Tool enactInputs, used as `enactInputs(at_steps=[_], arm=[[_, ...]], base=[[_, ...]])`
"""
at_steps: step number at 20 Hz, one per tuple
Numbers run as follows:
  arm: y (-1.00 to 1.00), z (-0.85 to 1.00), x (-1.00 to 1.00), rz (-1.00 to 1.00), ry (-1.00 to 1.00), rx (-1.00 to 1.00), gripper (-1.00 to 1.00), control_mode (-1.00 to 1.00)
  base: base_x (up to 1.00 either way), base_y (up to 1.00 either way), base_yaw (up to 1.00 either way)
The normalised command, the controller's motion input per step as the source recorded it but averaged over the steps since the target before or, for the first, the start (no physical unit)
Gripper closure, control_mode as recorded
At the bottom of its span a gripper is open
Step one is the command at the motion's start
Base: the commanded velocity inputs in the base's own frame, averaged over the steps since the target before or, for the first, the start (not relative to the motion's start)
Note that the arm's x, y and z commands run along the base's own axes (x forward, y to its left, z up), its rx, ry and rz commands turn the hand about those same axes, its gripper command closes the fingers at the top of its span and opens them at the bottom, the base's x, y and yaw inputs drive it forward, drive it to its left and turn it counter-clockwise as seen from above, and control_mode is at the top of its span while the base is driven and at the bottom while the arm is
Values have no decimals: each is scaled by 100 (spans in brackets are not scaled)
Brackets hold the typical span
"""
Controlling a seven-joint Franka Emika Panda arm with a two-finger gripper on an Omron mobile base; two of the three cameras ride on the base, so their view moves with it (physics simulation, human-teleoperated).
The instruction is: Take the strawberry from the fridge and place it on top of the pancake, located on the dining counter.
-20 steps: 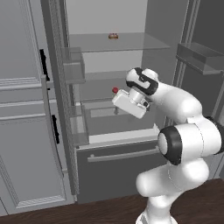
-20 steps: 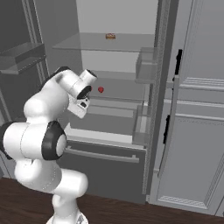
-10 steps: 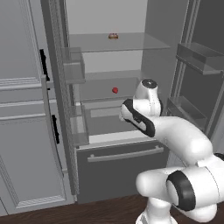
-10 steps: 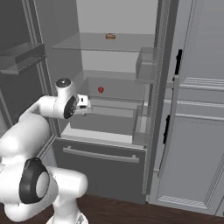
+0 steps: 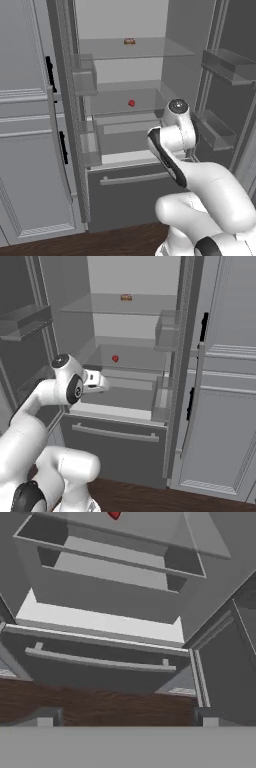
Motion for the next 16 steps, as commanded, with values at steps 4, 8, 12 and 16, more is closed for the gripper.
enactInputs(at_steps=[4, 8, 12, 16], arm=[[-34, 53, -43, -31, 20, 15, -100, -100], [0, 13, -49, 3, 20, 22, -100, -100], [16, 0, -75, 28, -2, 16, -100, -100], [9, -9, -57, 21, -16, 4, -100, -100]], base=[[0, 0, 0], [0, 0, 0], [0, 0, 0], [0, 0, 0]])
